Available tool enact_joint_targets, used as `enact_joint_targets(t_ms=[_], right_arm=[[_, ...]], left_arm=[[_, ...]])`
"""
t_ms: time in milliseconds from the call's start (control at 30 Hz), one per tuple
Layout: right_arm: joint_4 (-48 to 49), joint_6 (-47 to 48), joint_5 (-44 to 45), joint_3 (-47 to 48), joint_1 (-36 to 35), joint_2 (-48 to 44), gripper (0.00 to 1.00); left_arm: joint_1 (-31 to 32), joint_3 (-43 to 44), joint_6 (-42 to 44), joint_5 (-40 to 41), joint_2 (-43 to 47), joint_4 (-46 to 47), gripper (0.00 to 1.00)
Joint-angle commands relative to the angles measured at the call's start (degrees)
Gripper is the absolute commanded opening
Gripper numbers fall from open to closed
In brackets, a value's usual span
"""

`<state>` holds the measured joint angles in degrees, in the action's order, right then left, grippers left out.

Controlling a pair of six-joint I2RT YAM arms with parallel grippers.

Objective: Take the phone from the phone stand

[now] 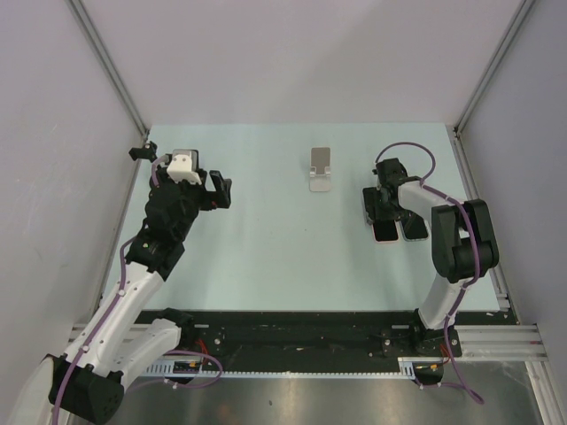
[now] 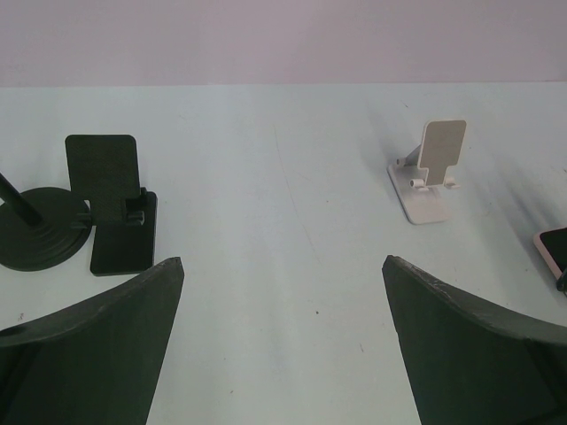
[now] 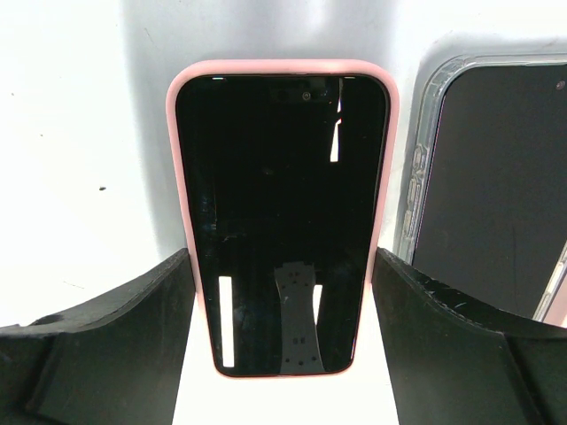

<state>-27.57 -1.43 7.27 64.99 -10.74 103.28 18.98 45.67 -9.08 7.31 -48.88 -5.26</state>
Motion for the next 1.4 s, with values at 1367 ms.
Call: enact_joint_targets(t_ms=[1367], right_arm=[[-0.12,-0.85,5.57,0.40,-6.65,-8.43,0.99]], left_arm=[[0.00,-0.23,-1.64,-2.30,-0.33,0.60,1.00]])
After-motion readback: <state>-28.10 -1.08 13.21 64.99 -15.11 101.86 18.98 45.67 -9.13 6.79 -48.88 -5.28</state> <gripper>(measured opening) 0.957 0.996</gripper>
